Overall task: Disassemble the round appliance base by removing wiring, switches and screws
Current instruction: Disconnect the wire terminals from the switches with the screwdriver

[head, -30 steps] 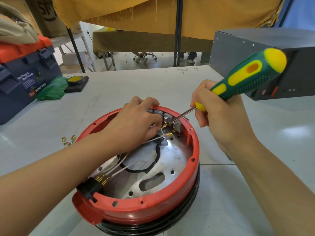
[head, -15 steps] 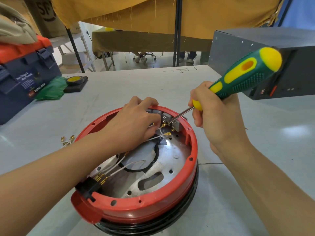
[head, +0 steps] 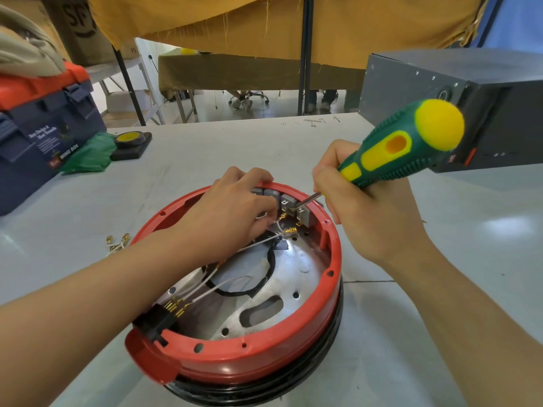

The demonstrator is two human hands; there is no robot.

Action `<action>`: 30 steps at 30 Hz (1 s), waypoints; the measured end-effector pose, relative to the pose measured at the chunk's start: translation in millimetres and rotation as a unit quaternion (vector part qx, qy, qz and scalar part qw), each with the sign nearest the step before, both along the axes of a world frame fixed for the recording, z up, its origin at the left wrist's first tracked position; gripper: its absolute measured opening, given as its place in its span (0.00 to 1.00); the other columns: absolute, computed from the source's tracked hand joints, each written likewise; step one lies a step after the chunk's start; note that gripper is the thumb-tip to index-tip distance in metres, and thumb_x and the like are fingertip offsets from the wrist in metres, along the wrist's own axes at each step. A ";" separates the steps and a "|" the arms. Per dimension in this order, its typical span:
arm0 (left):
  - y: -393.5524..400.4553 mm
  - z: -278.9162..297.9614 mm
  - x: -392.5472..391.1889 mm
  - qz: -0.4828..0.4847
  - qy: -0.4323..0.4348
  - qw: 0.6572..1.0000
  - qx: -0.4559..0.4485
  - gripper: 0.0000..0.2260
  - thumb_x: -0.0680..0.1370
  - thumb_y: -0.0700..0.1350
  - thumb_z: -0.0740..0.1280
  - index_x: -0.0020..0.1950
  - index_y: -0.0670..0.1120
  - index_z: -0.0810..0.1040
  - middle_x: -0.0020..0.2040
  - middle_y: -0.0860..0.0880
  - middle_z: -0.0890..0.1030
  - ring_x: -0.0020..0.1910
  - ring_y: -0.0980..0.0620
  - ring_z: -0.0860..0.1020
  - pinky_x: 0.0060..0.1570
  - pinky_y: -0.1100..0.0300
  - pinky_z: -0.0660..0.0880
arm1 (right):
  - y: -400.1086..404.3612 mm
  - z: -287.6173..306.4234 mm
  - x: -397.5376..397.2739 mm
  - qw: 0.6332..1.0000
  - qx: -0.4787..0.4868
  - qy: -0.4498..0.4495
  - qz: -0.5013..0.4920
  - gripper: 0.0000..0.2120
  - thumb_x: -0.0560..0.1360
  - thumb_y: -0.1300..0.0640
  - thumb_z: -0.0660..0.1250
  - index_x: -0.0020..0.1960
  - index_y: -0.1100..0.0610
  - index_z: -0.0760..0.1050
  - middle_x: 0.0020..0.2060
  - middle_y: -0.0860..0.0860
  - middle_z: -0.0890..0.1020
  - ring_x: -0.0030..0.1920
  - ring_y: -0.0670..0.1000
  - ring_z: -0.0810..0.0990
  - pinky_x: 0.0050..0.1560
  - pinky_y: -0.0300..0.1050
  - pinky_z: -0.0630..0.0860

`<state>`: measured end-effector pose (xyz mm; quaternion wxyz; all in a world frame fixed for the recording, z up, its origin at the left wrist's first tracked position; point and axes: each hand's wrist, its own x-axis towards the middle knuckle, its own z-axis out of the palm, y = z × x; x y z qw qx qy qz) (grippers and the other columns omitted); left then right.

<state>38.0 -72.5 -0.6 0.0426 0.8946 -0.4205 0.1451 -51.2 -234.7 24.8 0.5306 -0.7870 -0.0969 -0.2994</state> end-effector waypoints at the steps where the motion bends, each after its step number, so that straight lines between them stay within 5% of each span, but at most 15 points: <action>1: 0.0 -0.3 -0.1 0.001 -0.001 1.000 0.002 0.08 0.78 0.51 0.62 0.51 0.52 0.80 0.69 0.49 0.67 0.58 0.45 0.68 0.56 0.51 0.70 | 0.0 0.0 0.1 1.000 -0.006 -0.002 0.000 0.10 0.69 0.59 0.62 0.30 0.59 0.67 0.20 0.45 0.68 0.23 0.43 0.68 0.26 0.29 0.64; 9: 0.2 0.1 0.2 0.004 0.002 1.000 0.012 0.09 0.78 0.52 0.61 0.52 0.53 0.79 0.70 0.50 0.66 0.59 0.46 0.67 0.57 0.51 0.69 | 2.5 -1.2 2.4 1.000 -0.013 0.005 0.002 0.09 0.68 0.60 0.61 0.29 0.58 0.66 0.20 0.46 0.67 0.23 0.44 0.67 0.26 0.30 0.64; 15: 0.1 -0.1 0.6 0.003 0.002 1.000 0.012 0.09 0.78 0.52 0.62 0.52 0.53 0.79 0.70 0.49 0.66 0.60 0.46 0.67 0.58 0.50 0.70 | -2.6 1.9 6.0 0.998 0.040 0.037 -0.012 0.12 0.67 0.58 0.60 0.33 0.69 0.66 0.19 0.47 0.65 0.24 0.44 0.64 0.26 0.32 0.64; 30: -1.3 0.5 1.0 0.004 -0.002 1.000 0.021 0.10 0.78 0.53 0.60 0.54 0.54 0.79 0.70 0.50 0.65 0.61 0.45 0.66 0.59 0.50 0.69 | -5.5 3.3 11.4 0.982 0.174 0.074 -0.027 0.08 0.64 0.58 0.61 0.28 0.59 0.67 0.18 0.47 0.66 0.19 0.46 0.63 0.22 0.31 0.61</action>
